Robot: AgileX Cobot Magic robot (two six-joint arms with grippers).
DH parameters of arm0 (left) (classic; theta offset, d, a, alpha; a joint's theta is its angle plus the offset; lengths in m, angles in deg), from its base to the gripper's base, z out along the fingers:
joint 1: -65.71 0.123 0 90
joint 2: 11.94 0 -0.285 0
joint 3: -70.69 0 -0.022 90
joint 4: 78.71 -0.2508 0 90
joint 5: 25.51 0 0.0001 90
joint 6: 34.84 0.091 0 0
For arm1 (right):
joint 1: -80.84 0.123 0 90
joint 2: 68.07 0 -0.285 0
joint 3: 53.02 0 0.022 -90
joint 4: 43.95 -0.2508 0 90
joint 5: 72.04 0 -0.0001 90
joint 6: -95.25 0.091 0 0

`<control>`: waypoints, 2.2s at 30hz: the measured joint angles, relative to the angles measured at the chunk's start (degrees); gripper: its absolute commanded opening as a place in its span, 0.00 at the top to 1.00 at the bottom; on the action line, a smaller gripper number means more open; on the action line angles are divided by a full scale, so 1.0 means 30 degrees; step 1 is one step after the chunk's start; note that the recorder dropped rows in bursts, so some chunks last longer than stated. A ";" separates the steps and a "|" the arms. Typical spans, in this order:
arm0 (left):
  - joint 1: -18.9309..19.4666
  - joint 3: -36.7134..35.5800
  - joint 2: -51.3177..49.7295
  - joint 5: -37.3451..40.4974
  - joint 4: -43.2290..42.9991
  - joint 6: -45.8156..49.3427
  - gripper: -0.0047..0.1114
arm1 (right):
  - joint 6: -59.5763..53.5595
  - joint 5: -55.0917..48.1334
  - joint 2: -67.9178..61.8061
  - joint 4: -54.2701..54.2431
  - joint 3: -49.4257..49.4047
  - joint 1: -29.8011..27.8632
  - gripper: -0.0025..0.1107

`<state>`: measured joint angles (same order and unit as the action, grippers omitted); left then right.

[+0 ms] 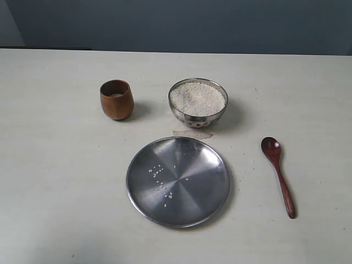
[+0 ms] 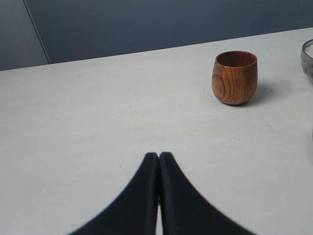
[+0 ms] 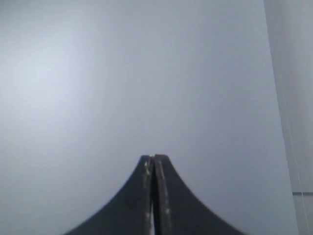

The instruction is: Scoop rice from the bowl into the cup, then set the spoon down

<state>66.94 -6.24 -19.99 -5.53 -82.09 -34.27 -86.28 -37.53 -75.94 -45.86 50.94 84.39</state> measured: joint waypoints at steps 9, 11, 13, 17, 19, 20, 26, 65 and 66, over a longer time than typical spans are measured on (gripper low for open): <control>0.0000 0.0000 0.0000 0.0000 0.0000 0.0000 0.96 | -0.0062 0.4660 0.0028 -0.1777 0.0754 0.0000 0.98; 0.0000 0.0000 0.0000 0.0000 0.0000 0.0000 0.96 | -0.0473 0.2365 0.0028 -0.1895 0.1778 0.0000 0.98; 0.0000 0.0000 0.0000 0.0000 0.0000 0.0000 0.96 | -0.0714 -0.0633 0.0028 -0.1861 0.2960 0.0000 0.98; 0.0000 0.0000 0.0000 0.0000 0.0000 0.0000 0.96 | -0.1089 -0.6390 -0.0488 -0.1205 0.5524 0.0000 0.98; 0.0000 0.0000 0.0000 0.0000 0.0000 0.0000 0.96 | -0.1181 -0.8502 -0.1335 -0.1014 0.6324 0.0000 0.98; 0.0000 0.0000 0.0000 0.0000 0.0000 0.0000 0.96 | -0.1212 -0.9327 -0.1847 -0.0970 0.6659 0.0000 0.98; 0.0000 0.0000 0.0000 0.0000 0.0000 0.0000 0.96 | -0.1212 -1.2189 -0.5303 -0.0856 0.7240 0.0000 0.98; 0.0000 0.0000 0.0000 0.0000 0.0000 0.0000 0.96 | -0.2858 -1.9702 -2.4252 -0.3684 0.8419 0.3239 0.98; 0.0000 0.0000 0.0000 0.0000 0.0000 0.0000 0.96 | -0.2858 -1.9702 -2.4430 -0.3684 0.8419 0.3239 0.98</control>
<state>66.94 -6.24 -19.99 -5.53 -82.09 -34.27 -94.85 -96.63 -149.23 -56.91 76.19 94.10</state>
